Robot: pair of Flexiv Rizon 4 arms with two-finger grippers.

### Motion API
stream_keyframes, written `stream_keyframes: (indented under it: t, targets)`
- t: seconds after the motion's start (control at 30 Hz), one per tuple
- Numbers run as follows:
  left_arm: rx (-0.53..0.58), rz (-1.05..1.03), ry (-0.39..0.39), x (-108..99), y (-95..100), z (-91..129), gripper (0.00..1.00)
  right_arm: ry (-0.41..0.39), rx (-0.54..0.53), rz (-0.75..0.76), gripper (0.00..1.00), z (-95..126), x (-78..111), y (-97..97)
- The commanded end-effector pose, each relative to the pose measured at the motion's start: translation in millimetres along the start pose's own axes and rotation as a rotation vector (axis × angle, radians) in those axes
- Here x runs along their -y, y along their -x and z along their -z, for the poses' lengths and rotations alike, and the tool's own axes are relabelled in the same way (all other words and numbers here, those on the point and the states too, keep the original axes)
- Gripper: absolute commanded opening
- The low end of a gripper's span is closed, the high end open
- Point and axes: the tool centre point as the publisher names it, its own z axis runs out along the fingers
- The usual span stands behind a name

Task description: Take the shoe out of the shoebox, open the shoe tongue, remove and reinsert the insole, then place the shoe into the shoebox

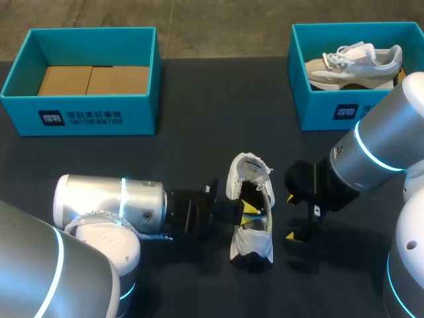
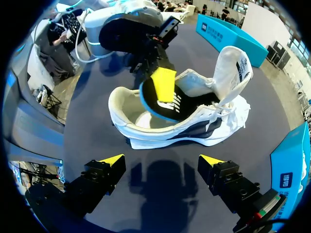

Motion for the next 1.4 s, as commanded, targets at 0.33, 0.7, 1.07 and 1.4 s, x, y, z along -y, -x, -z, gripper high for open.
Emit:
stream_keyframes:
  t: [0.33,0.7,1.07,1.4]
  targets:
    - [-0.015,0.025,-0.028,10.7,1.0,-2.1,0.16,-0.001,0.003,0.0,1.0,-1.7,-0.4,-0.9]
    - [-0.008,0.037,-0.048,24.8,2.3,11.0,0.35,-0.001,0.003,0.0,1.0,-1.7,-0.4,-0.9]
    - [-0.031,0.033,-0.033,21.3,-1.1,9.2,0.0,-0.001,0.003,0.0,1.0,-1.7,-0.4,-0.9]
    - [-0.051,0.04,0.012,0.2,-0.9,-0.2,0.0,-0.001,0.003,0.0,1.0,-1.7,-0.4,-0.9]
